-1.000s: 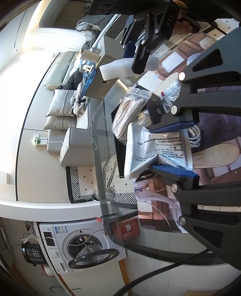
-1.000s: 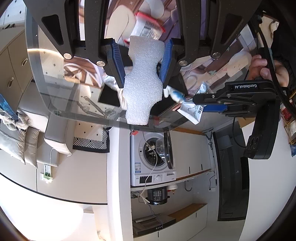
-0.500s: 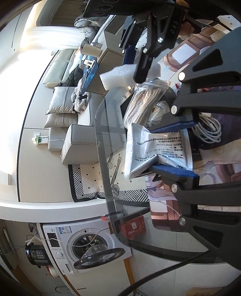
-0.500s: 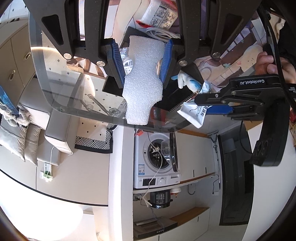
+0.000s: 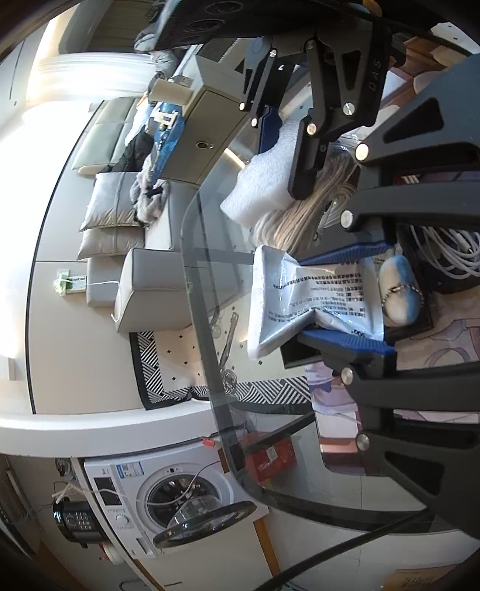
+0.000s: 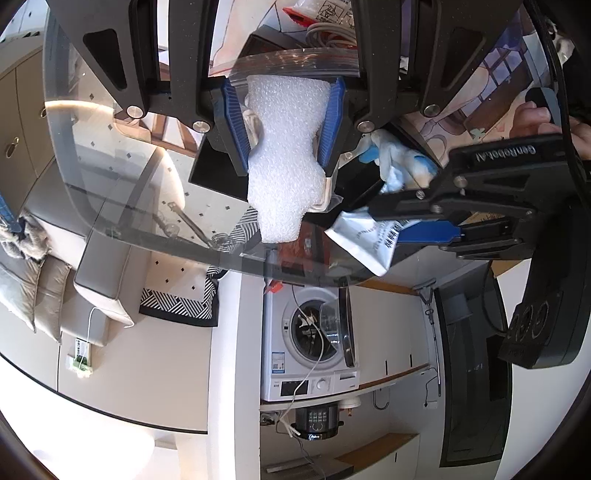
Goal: Organize soft objects
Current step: 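Carry the sachet and foam over the black box with both grippers, then open both grippers to drop the sachet and foam into the box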
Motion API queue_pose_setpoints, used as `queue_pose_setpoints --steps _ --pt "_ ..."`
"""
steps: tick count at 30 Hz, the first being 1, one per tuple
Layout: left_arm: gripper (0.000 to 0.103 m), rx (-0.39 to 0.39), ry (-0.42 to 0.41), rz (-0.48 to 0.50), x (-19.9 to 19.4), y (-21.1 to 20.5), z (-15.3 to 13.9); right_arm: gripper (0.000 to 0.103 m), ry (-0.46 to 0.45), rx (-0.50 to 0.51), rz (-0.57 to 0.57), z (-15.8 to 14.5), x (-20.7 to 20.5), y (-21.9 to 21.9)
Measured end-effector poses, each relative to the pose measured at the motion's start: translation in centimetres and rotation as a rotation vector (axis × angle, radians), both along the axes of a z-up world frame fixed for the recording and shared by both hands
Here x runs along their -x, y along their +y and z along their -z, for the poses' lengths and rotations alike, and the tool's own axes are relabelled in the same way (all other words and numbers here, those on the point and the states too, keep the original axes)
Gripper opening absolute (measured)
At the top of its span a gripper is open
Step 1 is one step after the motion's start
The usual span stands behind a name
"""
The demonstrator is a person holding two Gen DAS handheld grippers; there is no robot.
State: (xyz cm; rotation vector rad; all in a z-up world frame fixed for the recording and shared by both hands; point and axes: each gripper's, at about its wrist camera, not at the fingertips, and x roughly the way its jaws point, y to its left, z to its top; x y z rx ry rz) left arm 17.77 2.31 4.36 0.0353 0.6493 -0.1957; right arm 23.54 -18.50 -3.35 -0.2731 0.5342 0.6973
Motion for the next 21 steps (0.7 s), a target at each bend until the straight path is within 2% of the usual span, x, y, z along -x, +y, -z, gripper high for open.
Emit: queue_pose_setpoints --steps 11,15,18,21 --pt "0.033 0.005 0.030 0.008 -0.9 -0.4 1.1 0.038 0.086 0.036 -0.042 0.7 -2.2 1.3" --pt "0.033 0.007 0.040 0.005 -1.2 -0.2 1.5 0.037 0.166 0.038 -0.047 1.4 -3.6 1.5" --pt "0.033 0.003 0.043 0.005 -1.2 -0.2 1.7 0.036 0.121 0.093 -0.048 1.9 -3.2 2.2" --pt "0.033 -0.004 0.042 0.009 -1.1 -0.3 1.7 0.037 0.071 0.099 -0.047 1.1 -2.7 2.4"
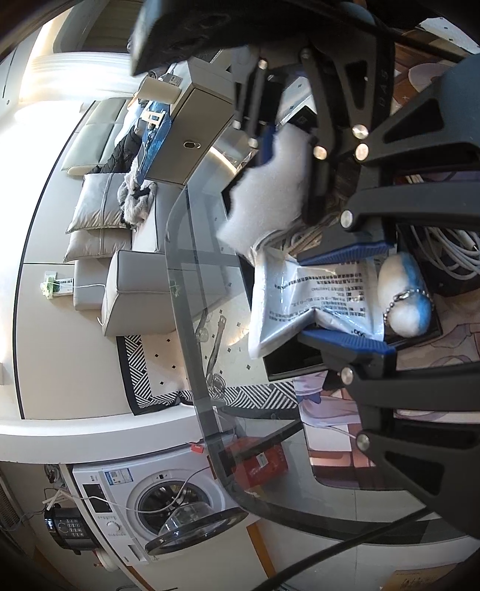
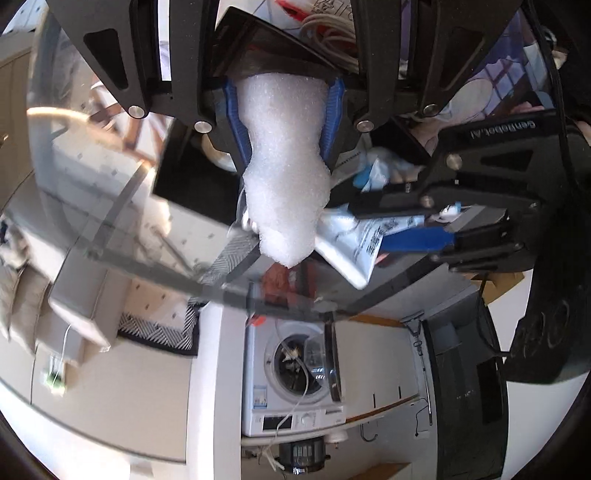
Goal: Organize soft objects
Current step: 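Open both grippers to drop the sachet and foam into the box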
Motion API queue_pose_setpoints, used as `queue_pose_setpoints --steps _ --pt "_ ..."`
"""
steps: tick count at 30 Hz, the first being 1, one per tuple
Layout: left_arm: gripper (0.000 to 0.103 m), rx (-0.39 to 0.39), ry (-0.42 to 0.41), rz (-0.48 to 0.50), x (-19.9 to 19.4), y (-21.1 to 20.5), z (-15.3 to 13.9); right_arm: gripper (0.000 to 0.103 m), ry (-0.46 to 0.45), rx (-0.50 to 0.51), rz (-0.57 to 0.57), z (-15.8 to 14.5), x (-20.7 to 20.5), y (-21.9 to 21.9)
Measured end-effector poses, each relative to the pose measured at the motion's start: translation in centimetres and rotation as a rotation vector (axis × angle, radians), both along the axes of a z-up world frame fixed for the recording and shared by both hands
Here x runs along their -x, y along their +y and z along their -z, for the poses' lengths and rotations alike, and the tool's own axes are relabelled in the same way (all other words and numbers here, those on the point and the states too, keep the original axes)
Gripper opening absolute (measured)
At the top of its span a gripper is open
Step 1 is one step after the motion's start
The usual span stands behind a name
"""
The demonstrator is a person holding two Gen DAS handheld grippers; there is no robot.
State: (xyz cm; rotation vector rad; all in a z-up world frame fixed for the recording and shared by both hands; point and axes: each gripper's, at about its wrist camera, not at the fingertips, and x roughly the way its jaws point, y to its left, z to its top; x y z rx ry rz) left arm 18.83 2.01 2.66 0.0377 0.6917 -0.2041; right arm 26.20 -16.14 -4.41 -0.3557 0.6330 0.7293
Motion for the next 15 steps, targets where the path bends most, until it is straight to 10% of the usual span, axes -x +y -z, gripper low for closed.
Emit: queue_pose_setpoints --steps 8,15 --pt "0.037 -0.006 -0.003 -0.009 0.4 -0.1 -0.3 0.057 -0.082 -0.013 0.018 -2.0 1.7 -1.3" --pt "0.063 -0.007 -0.025 -0.019 1.9 0.0 -1.0 0.083 -0.099 -0.053 0.059 -2.6 3.3 -3.5"
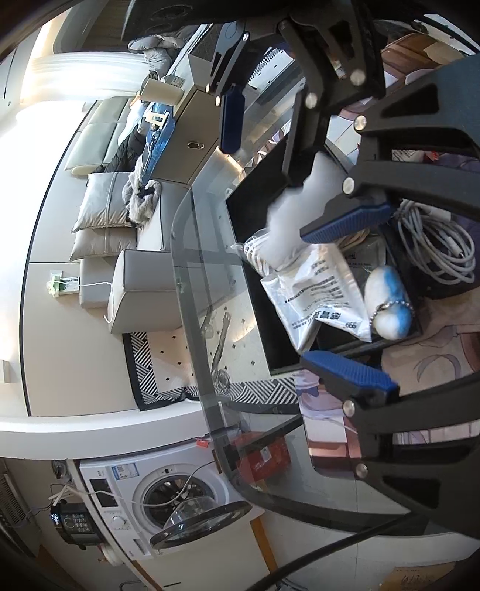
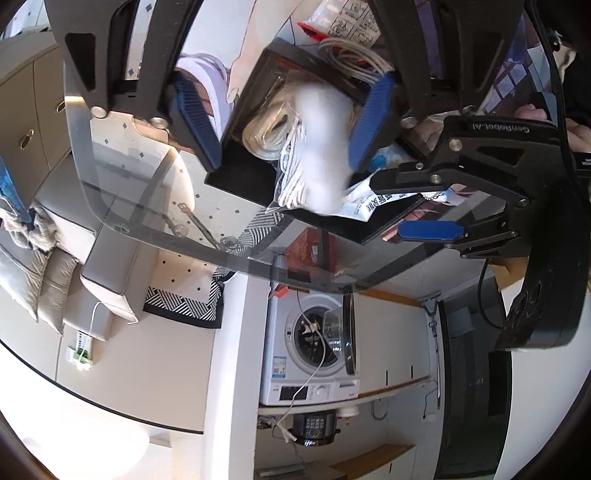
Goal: Organize soft objects
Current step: 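Open both grippers to drop the sachet and foam into the box, then pull both grippers back from the box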
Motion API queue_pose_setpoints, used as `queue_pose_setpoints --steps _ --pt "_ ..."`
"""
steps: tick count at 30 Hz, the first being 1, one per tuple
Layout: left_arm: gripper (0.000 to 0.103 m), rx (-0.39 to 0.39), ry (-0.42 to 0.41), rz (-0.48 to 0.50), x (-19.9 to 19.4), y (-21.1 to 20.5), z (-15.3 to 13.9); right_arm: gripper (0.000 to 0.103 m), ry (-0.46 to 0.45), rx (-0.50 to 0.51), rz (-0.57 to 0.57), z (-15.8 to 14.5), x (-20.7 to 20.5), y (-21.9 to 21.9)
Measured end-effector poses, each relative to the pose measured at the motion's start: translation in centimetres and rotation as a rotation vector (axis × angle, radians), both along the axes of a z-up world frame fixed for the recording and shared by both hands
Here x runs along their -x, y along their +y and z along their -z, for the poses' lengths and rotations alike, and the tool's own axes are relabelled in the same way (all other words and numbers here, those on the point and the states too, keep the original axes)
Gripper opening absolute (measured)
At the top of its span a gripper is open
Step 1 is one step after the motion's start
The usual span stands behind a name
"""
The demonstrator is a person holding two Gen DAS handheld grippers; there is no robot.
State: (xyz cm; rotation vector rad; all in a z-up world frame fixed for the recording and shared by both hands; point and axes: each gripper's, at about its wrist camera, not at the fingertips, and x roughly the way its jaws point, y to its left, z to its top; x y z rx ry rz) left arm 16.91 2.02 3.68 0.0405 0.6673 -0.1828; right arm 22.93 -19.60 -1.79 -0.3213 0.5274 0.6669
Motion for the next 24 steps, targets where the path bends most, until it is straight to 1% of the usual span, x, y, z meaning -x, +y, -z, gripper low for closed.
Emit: queue_pose_setpoints --steps 1,2,3,5,8,15,24 --pt "0.064 0.006 -0.003 -0.004 0.3 0.2 -0.1 0.086 -0.001 -0.006 0.004 -0.1 0.3 -0.3" --pt "0.075 0.013 -0.006 -0.009 0.5 0.3 -0.2 0.090 -0.004 -0.013 0.009 -0.2 0.8 -0.6" --pt "0.090 0.022 -0.015 -0.020 0.9 0.5 -0.4 0.095 -0.004 -0.019 0.010 -0.3 1.2 -0.9" --pt "0.096 0.045 -0.051 -0.038 2.0 1.0 -0.9 0.102 0.000 -0.037 0.012 -0.4 1.9 -1.4" --pt "0.103 0.075 -0.077 -0.056 3.4 1.6 -1.6 0.103 -0.004 -0.067 0.021 -0.5 3.3 -2.2" --pt "0.103 0.087 -0.111 -0.094 6.2 2.4 -2.4 0.103 -0.002 -0.080 0.037 -0.2 5.6 -2.8" --pt "0.103 0.086 -0.103 -0.121 8.5 2.8 -1.8 0.103 0.033 -0.079 0.059 0.8 6.8 -3.4"
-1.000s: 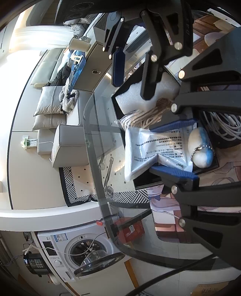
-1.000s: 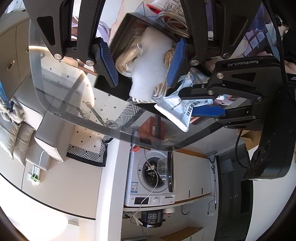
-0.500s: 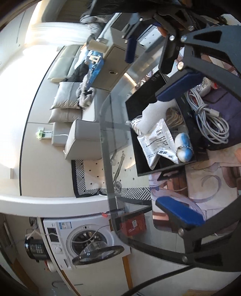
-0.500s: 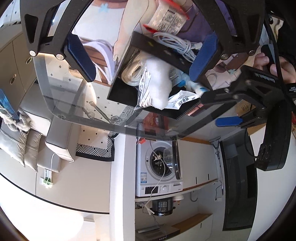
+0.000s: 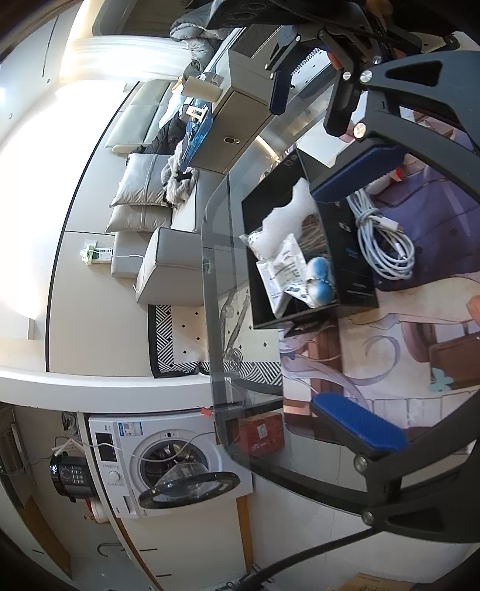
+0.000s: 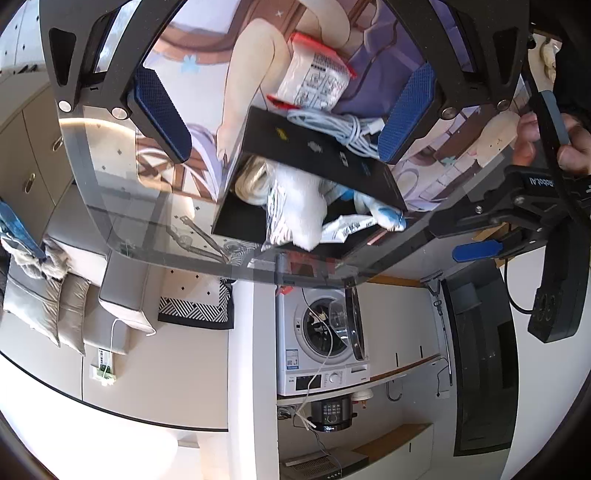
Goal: Organize soft objects
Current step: 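Pull both grippers back from the box, then lower the right gripper onto the red-edged sachet and close on it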
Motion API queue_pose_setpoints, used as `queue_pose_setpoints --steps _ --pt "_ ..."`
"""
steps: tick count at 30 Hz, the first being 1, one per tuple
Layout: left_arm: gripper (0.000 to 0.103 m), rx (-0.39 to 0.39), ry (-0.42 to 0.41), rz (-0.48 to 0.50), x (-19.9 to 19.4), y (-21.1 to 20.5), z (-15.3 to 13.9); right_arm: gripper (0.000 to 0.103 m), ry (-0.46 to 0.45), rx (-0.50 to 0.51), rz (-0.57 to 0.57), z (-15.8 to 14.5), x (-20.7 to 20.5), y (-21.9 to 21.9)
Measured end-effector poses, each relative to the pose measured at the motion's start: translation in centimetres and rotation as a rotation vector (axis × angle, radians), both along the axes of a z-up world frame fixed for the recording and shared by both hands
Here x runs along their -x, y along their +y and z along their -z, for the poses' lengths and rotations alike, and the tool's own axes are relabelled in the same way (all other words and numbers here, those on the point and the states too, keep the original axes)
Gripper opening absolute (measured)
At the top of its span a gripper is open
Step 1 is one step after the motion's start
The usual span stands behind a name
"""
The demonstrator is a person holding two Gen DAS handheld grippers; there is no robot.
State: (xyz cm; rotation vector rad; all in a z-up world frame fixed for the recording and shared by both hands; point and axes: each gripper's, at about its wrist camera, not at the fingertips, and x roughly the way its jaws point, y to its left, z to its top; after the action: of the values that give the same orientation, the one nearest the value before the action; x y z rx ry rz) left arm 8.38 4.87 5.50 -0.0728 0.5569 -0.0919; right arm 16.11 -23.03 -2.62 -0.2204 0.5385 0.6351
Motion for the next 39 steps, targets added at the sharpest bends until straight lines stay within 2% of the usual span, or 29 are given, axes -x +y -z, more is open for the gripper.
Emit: queue_pose_setpoints --steps 27,34,39 --pt "0.103 -0.034 0.075 -0.017 1.5 -1.1 4.6 0.103 0.115 0.032 0.041 4.8 0.4 -0.5" --pt "0.103 -0.030 0.083 -0.017 1.4 -1.0 5.2 0.103 0.135 0.057 0.049 5.5 -0.1 -0.2" --pt "0.103 -0.020 0.085 -0.019 1.4 -0.7 5.2 0.103 0.186 0.107 0.061 6.6 -1.2 0.6"
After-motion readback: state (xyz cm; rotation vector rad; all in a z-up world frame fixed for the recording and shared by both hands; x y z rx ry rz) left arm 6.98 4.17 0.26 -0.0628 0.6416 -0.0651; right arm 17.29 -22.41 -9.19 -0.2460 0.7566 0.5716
